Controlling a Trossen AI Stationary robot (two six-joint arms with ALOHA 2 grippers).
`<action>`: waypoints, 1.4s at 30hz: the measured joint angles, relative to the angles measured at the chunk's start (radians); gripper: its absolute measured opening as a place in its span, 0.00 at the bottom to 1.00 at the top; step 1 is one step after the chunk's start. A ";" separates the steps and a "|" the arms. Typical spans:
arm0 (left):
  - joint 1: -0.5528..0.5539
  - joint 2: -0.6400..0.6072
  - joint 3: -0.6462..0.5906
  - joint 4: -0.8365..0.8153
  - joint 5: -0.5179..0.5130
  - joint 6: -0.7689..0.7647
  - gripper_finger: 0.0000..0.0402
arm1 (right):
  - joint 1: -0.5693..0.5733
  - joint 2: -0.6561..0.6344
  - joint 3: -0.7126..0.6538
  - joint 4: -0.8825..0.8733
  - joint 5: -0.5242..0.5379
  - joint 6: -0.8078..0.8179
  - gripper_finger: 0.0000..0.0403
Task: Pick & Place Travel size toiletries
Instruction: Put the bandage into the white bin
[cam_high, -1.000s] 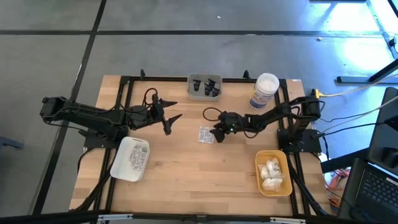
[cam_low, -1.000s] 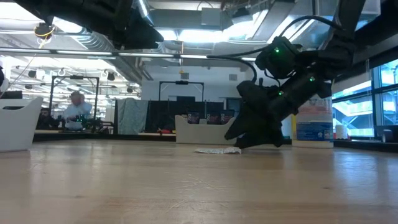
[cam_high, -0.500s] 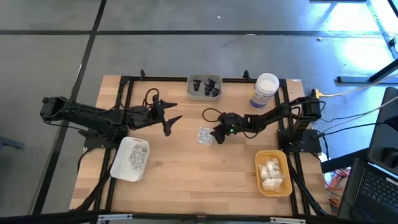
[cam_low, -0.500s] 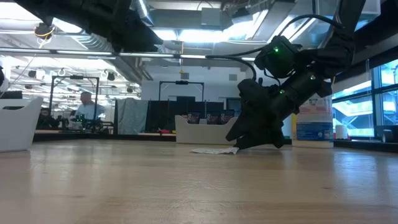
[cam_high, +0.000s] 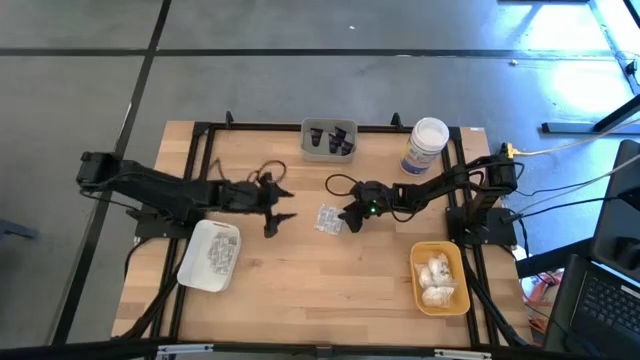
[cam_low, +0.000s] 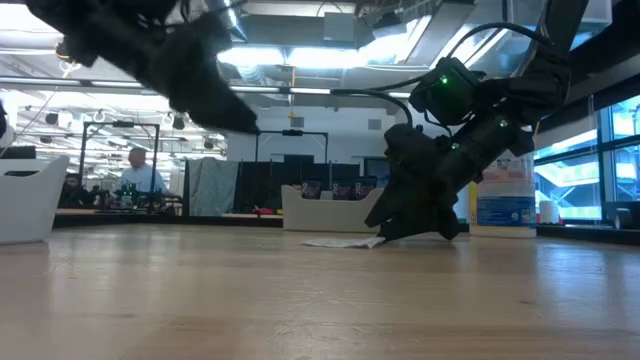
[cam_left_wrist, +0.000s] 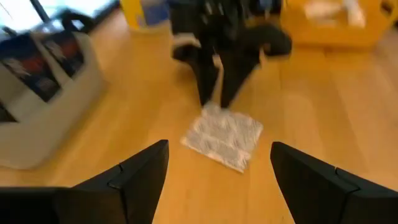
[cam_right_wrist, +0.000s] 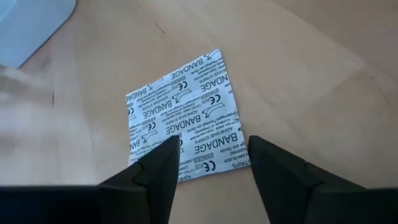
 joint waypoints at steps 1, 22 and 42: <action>-0.008 0.035 0.000 0.016 0.000 0.000 0.70 | 0.000 0.000 0.000 0.000 -0.005 0.001 0.49; -0.081 0.559 0.036 0.456 0.035 -0.045 0.70 | 0.000 0.000 -0.001 -0.006 -0.072 0.007 0.45; -0.035 0.693 0.134 0.438 0.108 -0.062 0.70 | 0.032 0.000 -0.001 -0.006 -0.079 0.024 0.42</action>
